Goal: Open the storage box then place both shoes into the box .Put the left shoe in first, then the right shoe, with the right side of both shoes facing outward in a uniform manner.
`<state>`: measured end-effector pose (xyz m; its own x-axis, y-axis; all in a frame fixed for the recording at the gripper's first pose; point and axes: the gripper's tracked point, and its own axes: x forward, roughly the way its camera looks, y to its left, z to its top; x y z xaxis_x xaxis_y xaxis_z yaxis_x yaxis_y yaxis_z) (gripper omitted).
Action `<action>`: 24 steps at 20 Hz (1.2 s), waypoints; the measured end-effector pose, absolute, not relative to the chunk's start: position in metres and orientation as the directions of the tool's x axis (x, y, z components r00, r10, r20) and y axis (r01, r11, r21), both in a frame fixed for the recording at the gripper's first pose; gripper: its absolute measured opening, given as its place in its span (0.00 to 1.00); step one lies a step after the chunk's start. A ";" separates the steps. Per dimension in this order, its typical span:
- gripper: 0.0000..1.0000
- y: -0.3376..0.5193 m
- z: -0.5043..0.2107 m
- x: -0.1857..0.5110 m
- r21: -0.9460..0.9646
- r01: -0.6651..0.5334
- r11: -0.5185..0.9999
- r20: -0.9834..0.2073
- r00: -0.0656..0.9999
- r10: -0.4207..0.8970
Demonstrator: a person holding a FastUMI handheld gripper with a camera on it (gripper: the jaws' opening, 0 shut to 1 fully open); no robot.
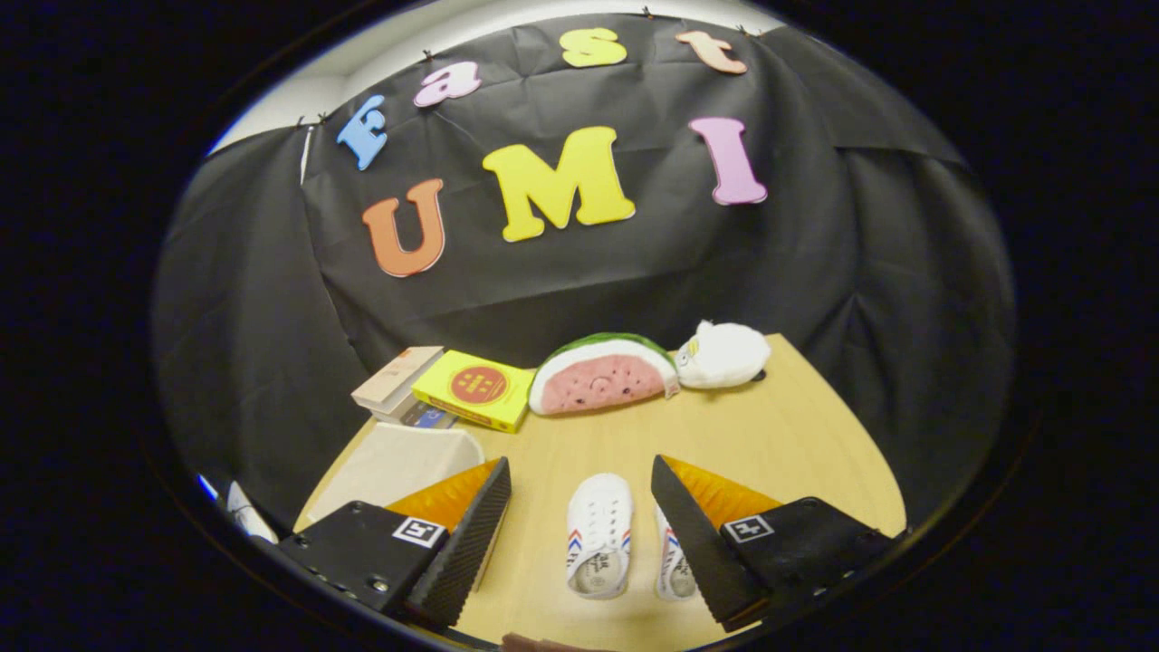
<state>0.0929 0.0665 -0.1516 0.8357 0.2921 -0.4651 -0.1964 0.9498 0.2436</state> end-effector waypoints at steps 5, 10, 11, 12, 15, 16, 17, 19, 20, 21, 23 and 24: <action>0.95 0.135 -0.195 0.105 0.508 -0.321 0.800 -0.554 0.589 0.588; 0.95 0.184 -0.223 0.101 0.815 -0.232 0.531 -0.466 0.281 0.839; 0.95 0.190 -0.227 0.101 0.856 -0.203 0.476 -0.430 0.233 0.872; 0.95 0.194 -0.234 0.102 0.881 -0.178 0.438 -0.406 0.191 0.894; 0.95 0.203 -0.241 0.111 0.934 -0.109 0.339 -0.324 0.135 0.936; 0.95 0.202 -0.244 0.114 0.940 -0.102 0.325 -0.312 0.130 0.941; 0.95 0.202 -0.249 0.114 0.942 -0.099 0.322 -0.311 0.110 0.944; 0.95 0.210 -0.258 0.114 0.933 -0.117 0.341 -0.335 0.068 0.940; 0.95 0.216 -0.262 0.114 0.928 -0.129 0.349 -0.344 0.055 0.937; 0.95 0.220 -0.263 0.114 0.931 -0.132 0.342 -0.340 0.038 0.940; 0.95 0.228 -0.262 0.113 0.945 -0.118 0.306 -0.307 0.013 0.952; 0.94 0.231 -0.261 0.112 0.952 -0.110 0.287 -0.289 -0.002 0.957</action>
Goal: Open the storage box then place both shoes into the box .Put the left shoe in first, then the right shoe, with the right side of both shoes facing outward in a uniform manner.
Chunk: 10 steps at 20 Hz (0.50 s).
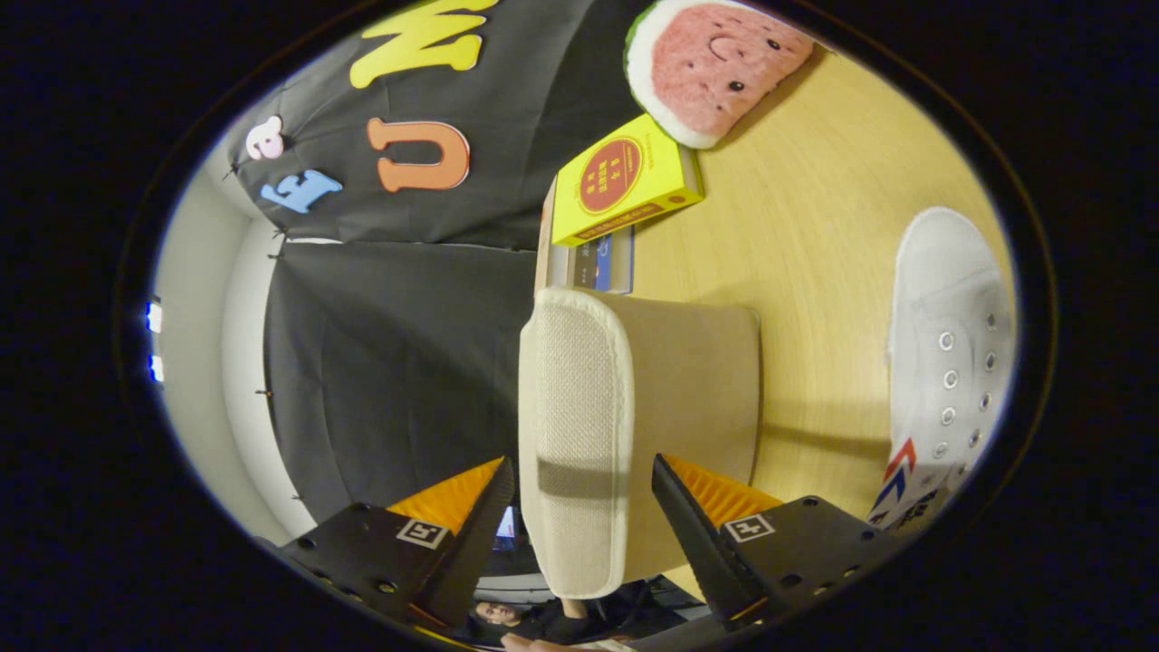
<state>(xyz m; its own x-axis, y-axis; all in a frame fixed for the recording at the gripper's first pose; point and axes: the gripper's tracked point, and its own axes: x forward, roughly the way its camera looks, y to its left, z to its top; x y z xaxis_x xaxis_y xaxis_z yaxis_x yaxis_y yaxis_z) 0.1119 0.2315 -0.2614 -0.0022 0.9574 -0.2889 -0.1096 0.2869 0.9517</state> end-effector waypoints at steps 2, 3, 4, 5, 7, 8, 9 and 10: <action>0.94 0.234 -0.258 0.108 0.966 -0.086 0.245 -0.248 -0.028 0.968; 0.93 0.235 -0.261 0.109 0.964 -0.082 0.252 -0.255 -0.027 0.967; 0.85 0.236 -0.267 0.113 0.961 -0.076 0.267 -0.269 -0.017 0.963; 0.76 0.235 -0.265 0.112 0.965 -0.062 0.256 -0.258 -0.026 0.966; 0.59 0.242 -0.270 0.115 0.962 -0.058 0.268 -0.269 -0.023 0.963; 0.56 0.230 -0.262 0.112 0.961 -0.071 0.267 -0.269 -0.021 0.963; 0.52 0.232 -0.268 0.113 0.952 -0.088 0.293 -0.295 -0.014 0.955; 0.43 0.226 -0.264 0.113 0.952 -0.064 0.300 -0.301 -0.007 0.953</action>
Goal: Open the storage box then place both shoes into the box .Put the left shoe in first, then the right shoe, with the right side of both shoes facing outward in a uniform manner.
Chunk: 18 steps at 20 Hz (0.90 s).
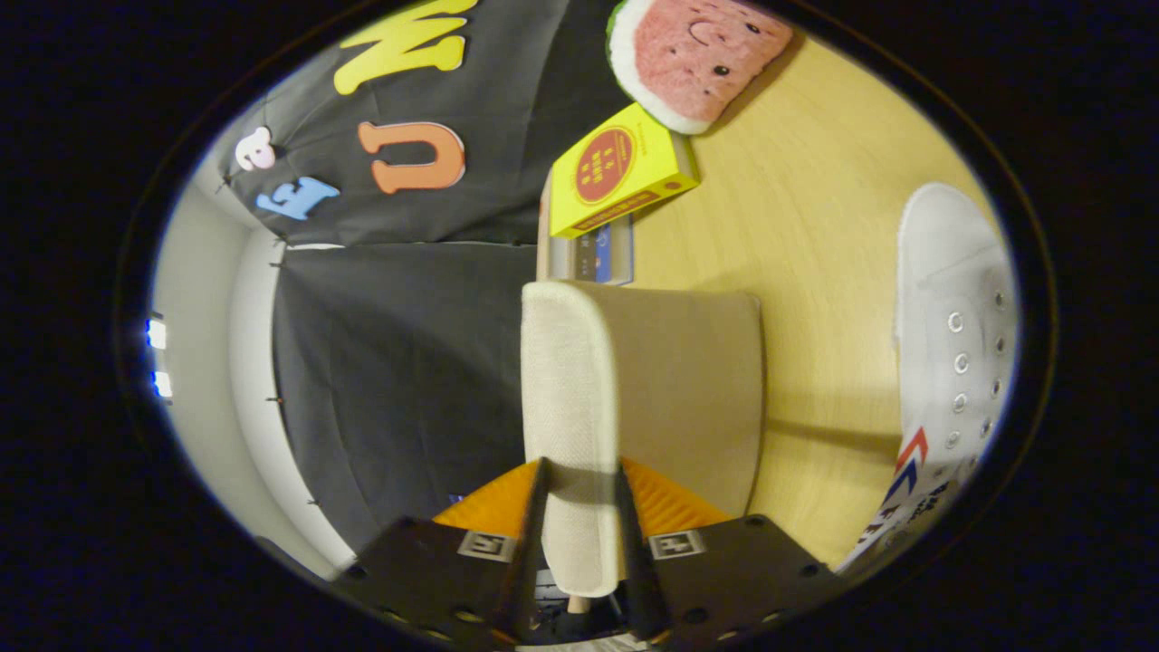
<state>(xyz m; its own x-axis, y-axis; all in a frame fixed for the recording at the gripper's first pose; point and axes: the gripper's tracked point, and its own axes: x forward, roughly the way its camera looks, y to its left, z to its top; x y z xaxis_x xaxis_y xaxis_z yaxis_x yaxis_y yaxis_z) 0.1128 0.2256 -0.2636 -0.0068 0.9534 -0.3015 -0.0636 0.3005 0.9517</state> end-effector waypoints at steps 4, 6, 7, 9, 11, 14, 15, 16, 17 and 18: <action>0.16 0.223 -0.255 0.103 0.941 -0.095 0.326 -0.329 -0.020 0.944; 0.08 0.220 -0.243 0.104 0.941 -0.114 0.320 -0.321 0.011 0.947; 0.01 0.222 -0.233 0.102 0.944 -0.125 0.305 -0.305 0.018 0.952; 0.00 0.222 -0.214 0.096 0.938 -0.159 0.307 -0.308 0.019 0.951; 0.00 0.231 -0.192 0.092 0.933 -0.186 0.308 -0.309 0.023 0.951; 0.00 0.252 -0.149 0.086 0.935 -0.221 0.279 -0.282 0.020 0.959; 0.00 0.263 -0.136 0.082 0.931 -0.243 0.274 -0.279 0.013 0.960; 0.00 0.273 -0.123 0.076 0.927 -0.266 0.266 -0.276 0.000 0.961; 0.00 0.286 -0.111 0.072 0.923 -0.288 0.256 -0.271 -0.012 0.962; 0.00 0.299 -0.102 0.068 0.918 -0.304 0.253 -0.271 -0.018 0.962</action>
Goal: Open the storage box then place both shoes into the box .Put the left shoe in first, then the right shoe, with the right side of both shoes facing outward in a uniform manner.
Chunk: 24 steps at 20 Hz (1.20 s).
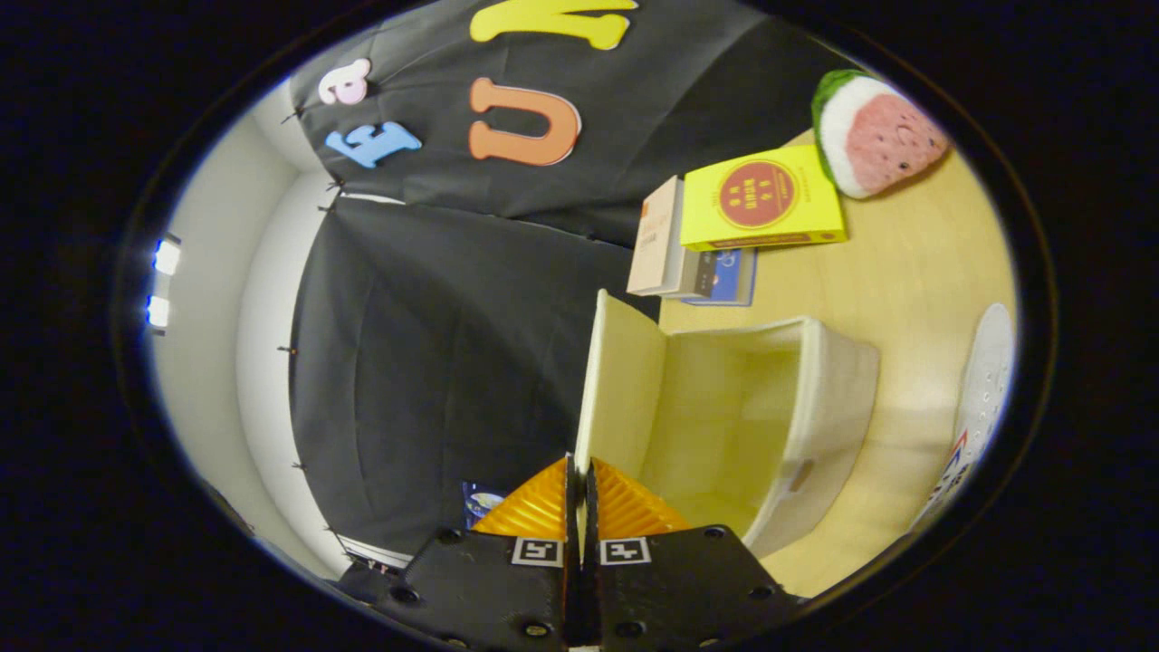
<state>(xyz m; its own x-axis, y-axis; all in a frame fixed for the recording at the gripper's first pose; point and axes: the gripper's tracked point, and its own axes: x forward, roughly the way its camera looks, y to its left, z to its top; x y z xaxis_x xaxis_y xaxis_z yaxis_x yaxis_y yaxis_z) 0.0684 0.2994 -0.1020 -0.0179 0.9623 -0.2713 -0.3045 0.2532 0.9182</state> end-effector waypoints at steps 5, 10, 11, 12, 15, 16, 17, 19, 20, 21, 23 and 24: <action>0.00 0.376 -0.067 0.049 0.903 -0.358 0.238 -0.273 -0.052 0.961; 0.05 0.450 -0.061 0.035 0.886 -0.377 0.270 -0.313 -0.057 0.948; 0.06 0.457 -0.059 0.034 0.885 -0.376 0.275 -0.320 -0.061 0.945; 0.06 0.466 -0.057 0.029 0.882 -0.377 0.284 -0.331 -0.066 0.941; 0.38 0.490 -0.061 0.023 0.860 -0.404 0.310 -0.369 -0.073 0.927; 0.53 0.493 -0.063 0.020 0.852 -0.412 0.322 -0.384 -0.075 0.920; 0.53 0.494 -0.067 0.019 0.847 -0.411 0.337 -0.397 -0.070 0.915; 0.65 0.491 -0.069 0.015 0.846 -0.403 0.350 -0.409 -0.069 0.910; 0.70 0.485 -0.072 0.017 0.837 -0.407 0.366 -0.422 -0.053 0.905; 0.76 0.475 -0.076 0.021 0.823 -0.415 0.388 -0.439 -0.032 0.898; 0.91 0.448 -0.090 0.035 0.771 -0.438 0.462 -0.498 0.036 0.866; 0.93 0.428 -0.095 0.037 0.746 -0.447 0.493 -0.523 0.064 0.850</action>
